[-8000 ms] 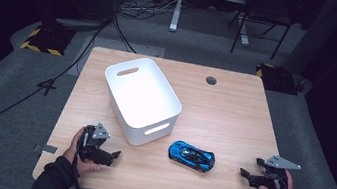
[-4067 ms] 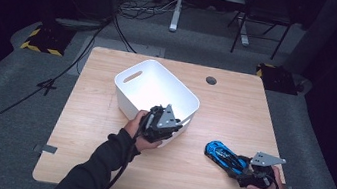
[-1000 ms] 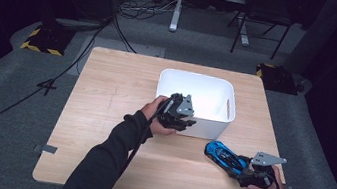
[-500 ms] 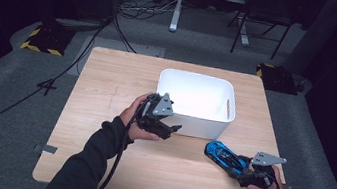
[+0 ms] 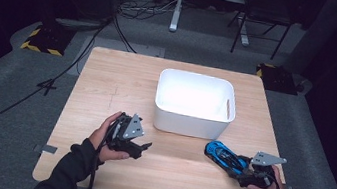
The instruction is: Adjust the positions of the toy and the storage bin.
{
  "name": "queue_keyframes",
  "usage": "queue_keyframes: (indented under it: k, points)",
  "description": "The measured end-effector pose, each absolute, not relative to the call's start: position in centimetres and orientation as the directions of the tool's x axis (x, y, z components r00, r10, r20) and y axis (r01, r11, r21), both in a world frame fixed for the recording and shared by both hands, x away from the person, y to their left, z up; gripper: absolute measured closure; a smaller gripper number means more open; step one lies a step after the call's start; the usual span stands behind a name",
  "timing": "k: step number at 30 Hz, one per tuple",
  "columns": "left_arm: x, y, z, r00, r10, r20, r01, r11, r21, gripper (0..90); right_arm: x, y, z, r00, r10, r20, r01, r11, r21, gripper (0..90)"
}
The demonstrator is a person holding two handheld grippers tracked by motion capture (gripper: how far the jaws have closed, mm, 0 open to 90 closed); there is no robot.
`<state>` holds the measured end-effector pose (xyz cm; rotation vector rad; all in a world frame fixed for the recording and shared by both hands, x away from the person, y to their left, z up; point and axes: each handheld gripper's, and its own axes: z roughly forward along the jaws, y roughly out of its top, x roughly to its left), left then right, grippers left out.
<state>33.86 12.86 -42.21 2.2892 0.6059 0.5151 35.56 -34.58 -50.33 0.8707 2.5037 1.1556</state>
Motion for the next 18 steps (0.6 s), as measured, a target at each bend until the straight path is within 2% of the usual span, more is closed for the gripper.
queue_keyframes:
  k: [3, 6, 18]
  points:
    - [33.7, 13.8, -43.5, 0.801, 0.568, 0.188, 0.302, -0.654, 0.693, 16.9, 35.6, -34.6, -50.3, -0.79, 0.613, 0.021, 0.414, 0.507, 0.756, 23.1]
    - [33.5, 15.8, -45.5, 0.772, 0.611, 0.177, 0.369, -0.656, 0.659, 17.1, 35.5, -34.5, -50.3, -0.787, 0.617, 0.02, 0.417, 0.508, 0.754, 23.0]
    - [33.0, 18.9, -49.3, 0.737, 0.672, 0.076, 0.482, -0.601, 0.638, 17.7, 35.4, -34.3, -50.4, -0.789, 0.615, -0.005, 0.403, 0.524, 0.751, 22.7]
